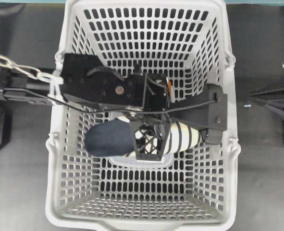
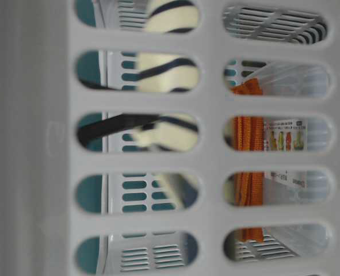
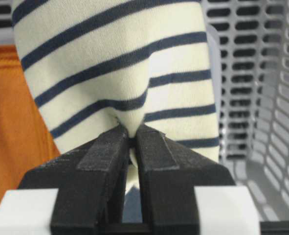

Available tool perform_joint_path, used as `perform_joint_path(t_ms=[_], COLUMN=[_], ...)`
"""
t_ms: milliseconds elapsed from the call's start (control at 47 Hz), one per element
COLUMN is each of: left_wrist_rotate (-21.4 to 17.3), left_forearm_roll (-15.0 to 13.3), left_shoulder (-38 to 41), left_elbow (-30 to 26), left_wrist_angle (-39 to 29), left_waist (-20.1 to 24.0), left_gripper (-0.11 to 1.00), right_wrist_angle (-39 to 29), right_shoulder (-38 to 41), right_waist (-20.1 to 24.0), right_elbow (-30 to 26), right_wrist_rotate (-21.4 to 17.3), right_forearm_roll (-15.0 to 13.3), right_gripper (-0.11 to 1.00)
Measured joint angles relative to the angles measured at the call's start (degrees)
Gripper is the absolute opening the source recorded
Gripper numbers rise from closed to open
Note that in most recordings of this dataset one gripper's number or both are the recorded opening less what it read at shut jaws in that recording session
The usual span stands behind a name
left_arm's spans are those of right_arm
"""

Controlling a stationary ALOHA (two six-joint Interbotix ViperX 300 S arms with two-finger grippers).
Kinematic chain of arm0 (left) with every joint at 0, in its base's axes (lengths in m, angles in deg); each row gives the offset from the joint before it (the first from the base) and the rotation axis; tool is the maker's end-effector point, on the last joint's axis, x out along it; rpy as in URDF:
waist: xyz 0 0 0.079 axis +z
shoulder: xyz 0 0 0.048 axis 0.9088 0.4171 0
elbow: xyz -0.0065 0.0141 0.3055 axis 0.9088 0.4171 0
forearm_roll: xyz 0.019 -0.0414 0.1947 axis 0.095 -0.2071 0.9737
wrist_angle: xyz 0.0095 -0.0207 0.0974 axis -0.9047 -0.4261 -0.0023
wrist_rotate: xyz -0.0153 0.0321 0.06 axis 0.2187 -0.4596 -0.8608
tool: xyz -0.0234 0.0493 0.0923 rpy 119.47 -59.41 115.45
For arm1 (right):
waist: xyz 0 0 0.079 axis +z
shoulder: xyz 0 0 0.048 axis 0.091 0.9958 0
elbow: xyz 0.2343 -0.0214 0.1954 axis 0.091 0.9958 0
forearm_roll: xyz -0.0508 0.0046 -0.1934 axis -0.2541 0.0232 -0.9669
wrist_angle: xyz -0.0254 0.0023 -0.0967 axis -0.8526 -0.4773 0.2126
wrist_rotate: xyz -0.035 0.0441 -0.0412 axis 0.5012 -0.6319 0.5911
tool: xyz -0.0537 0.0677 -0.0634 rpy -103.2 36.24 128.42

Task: Pick up the slipper from the shopping basket with the left arm.
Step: 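Lift the pinched slipper upward with the left gripper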

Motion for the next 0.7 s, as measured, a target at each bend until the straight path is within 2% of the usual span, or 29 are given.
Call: perform_joint_path(t_ms=[213,341,447,596,702], left_wrist_rotate=[-0.1,-0.1,-1.1,-3.8,-4.2], left_forearm_roll=[0.0,0.1,0.0,0.1,0.1], left_shoulder=[0.6,1.8,2.5,2.5,2.5], left_elbow=[-12.1,-17.2,-19.0,-19.1,-19.1], left_wrist_angle=[-12.0,-15.9,-16.9,-17.0,-16.8], left_waist=[-0.2,-0.2,-0.2,-0.6,-0.9], left_gripper=[0.04,0.04,0.04,0.04,0.04], right_wrist_angle=[0.0,0.0,0.0,0.0,0.0], right_shoulder=[0.1,0.0,0.1,0.0,0.0], right_waist=[0.0,0.0,0.0,0.0,0.0], right_elbow=[0.0,0.1,0.1,0.1,0.1], right_wrist_rotate=[0.0,0.0,0.0,0.0,-0.1], right_forearm_roll=[0.0,0.0,0.0,0.0,0.0], right_gripper=[0.0,0.0,0.0,0.0,0.0])
